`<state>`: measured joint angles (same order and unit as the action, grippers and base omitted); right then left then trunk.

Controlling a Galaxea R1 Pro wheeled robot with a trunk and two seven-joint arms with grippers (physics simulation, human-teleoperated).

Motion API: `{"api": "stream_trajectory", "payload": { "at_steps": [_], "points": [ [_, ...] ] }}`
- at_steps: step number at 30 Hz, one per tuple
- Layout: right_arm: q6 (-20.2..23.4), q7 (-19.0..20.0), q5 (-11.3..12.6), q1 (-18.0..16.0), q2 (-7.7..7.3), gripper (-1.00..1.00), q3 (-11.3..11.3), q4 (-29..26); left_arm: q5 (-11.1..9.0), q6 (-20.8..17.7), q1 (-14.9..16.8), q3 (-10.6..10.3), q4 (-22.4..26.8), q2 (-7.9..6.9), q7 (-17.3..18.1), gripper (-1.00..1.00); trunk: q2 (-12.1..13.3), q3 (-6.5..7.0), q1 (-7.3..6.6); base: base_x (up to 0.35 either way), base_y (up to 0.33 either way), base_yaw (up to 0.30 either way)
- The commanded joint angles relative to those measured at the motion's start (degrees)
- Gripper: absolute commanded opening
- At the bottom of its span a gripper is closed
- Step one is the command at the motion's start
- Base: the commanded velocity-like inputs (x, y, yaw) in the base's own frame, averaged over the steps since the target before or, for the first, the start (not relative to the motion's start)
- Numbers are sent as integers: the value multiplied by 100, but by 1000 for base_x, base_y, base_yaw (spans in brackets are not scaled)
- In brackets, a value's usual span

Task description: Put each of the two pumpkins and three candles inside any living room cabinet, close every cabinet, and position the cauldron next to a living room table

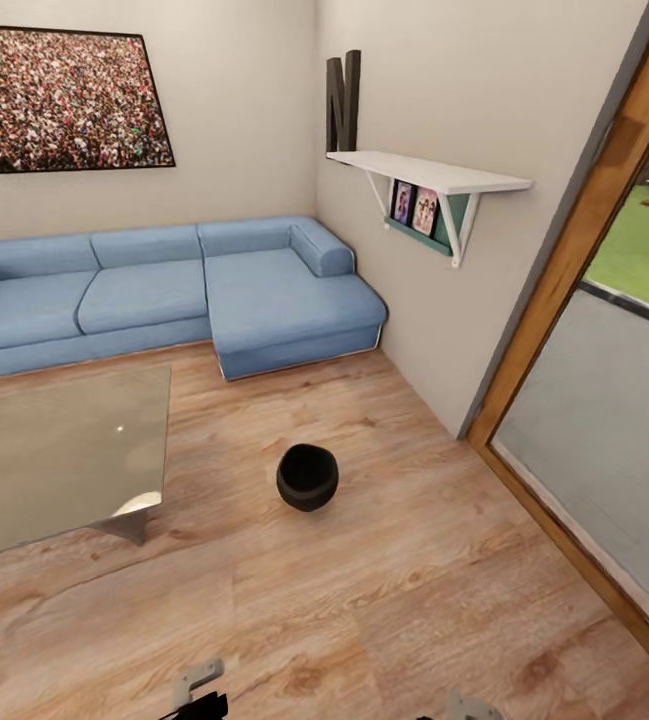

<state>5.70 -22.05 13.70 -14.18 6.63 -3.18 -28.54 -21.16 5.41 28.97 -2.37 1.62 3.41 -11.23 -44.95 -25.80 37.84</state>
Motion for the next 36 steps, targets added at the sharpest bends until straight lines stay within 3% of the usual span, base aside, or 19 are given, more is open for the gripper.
{"api": "stream_trajectory", "payload": {
  "at_steps": [1, 13, 29, 36],
  "points": [
    [38, -43, 24, -2, -4, 100, -34, -11, -37, 21, 4, -27, -3, 2, -20, 100, -4, -6, 3, 233, -244, 3],
    [37, -68, 27, -2, 6, 100, -33, -2, -37, 22, 4, -27, -3, 2, -20, 100, -4, -6, 3, 212, -66, 7],
    [38, -62, 21, -2, 1, 100, -34, -2, -37, 22, 4, -27, -3, 4, -23, 100, -4, -6, 3, 183, -174, 259],
    [42, -64, 19, -1, 8, 100, -34, -2, -37, 14, 4, -27, -3, 2, -20, 100, -4, -7, 3, 125, -61, 60]
  ]
}}
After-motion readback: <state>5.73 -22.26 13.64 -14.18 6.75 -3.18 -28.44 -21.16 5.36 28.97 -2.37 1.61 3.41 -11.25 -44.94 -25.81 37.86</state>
